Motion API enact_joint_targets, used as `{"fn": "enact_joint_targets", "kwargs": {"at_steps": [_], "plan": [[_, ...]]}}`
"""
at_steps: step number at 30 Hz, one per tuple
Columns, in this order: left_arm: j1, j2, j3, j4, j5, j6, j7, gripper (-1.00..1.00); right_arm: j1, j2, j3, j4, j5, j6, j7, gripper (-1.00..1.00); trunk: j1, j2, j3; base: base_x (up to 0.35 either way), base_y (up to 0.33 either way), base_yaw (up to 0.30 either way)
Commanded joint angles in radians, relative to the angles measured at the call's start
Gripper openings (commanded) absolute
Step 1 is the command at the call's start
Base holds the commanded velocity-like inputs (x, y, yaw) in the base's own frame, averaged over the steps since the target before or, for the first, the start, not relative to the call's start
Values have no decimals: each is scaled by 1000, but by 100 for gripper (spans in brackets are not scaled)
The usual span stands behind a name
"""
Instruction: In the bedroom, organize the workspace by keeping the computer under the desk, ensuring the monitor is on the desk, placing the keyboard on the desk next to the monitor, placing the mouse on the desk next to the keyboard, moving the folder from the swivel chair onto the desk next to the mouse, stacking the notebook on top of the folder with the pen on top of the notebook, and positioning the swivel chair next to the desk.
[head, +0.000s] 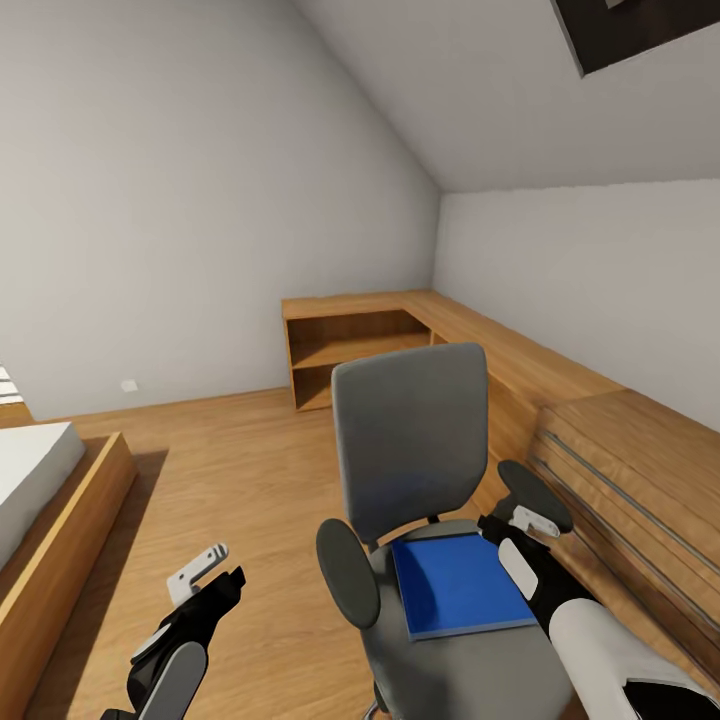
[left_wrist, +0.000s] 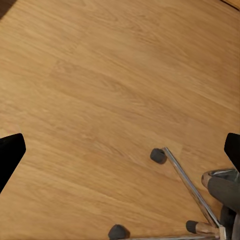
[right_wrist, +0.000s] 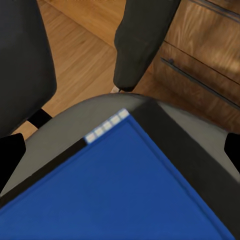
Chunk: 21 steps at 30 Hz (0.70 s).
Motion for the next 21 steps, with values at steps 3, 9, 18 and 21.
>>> {"fn": "enact_joint_targets", "kwargs": {"at_steps": [3,9,18,21], "plan": [[-1,1,-7,-1,5,3,8,100,0,0,0,-2,-8,4,-3,100,0,-1,-1,0,0,0],[-1,2,-11,-1,5,3,8,100,0,0,0,-2,-8,3,-3,100,0,-1,-1,0,0,0],[-1,4,-12,3,5,5,8,100,0,6,2,-2,-11,4,-5,100,0,-1,-1,0,0,0],[-1,5,-12,5,5,5,8,100,0,9,2,-2,-10,2,-3,100,0,-1,-1,0,0,0]]}}
